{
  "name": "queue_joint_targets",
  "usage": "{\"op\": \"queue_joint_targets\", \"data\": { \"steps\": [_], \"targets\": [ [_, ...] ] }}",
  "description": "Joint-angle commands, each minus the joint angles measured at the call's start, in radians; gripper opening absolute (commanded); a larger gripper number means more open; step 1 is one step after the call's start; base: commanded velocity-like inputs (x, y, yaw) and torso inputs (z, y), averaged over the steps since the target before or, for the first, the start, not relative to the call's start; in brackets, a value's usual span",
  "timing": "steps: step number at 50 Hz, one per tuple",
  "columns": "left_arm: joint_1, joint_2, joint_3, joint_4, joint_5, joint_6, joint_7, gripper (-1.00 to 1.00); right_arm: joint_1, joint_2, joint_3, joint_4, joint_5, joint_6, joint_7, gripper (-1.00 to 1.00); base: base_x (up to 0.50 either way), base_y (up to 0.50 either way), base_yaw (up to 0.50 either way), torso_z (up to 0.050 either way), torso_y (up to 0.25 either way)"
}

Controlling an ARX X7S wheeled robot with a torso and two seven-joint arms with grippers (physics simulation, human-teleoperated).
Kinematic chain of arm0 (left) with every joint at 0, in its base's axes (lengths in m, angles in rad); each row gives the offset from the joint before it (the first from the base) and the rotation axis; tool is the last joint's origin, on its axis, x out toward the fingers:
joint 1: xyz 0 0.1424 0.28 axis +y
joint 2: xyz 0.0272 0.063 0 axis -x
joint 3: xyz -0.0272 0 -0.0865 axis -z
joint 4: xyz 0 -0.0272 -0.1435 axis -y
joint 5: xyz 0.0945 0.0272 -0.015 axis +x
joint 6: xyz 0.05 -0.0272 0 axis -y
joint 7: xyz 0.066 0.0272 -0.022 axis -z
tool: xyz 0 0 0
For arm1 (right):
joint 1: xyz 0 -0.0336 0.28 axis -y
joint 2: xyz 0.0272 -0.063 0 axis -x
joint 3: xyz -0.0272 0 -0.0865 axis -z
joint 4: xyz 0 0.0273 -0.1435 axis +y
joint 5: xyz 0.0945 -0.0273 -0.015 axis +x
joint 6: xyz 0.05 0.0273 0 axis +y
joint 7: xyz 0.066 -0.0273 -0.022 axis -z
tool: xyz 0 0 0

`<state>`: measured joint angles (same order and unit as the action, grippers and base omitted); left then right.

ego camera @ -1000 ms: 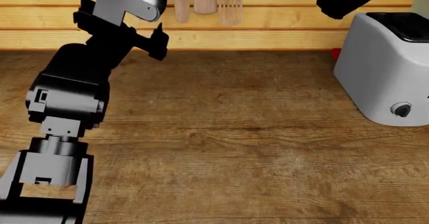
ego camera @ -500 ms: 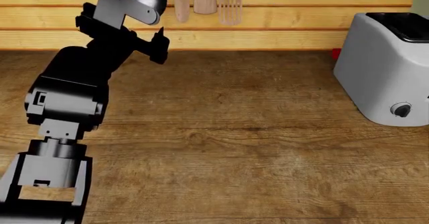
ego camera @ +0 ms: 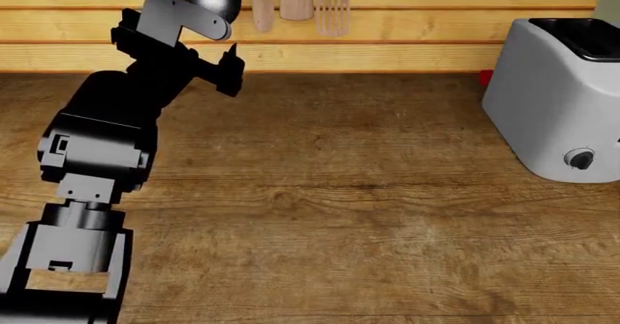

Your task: A wet mug is on the counter and needs to be dried. Pick it up and place it upside down in the open cabinet.

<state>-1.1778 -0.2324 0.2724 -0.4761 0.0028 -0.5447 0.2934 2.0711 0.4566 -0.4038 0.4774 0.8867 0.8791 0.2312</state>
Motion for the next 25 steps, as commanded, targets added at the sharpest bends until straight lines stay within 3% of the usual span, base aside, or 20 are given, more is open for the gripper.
{"op": "queue_joint_targets", "data": {
  "steps": [1,25],
  "targets": [
    [-0.007,-0.002,0.002,-0.023,-0.003,0.013,-0.002,1.0,0.057,-0.044,-0.06,0.28,-0.127,-0.057,-0.059,-1.0,0.0,0.0,0.0,0.0,0.0],
    [-0.015,0.0,0.005,-0.072,-0.011,0.045,-0.01,1.0,0.03,-0.111,-0.09,0.584,-0.175,-0.096,-0.107,-1.0,0.0,0.0,0.0,0.0,0.0]
  ]
}}
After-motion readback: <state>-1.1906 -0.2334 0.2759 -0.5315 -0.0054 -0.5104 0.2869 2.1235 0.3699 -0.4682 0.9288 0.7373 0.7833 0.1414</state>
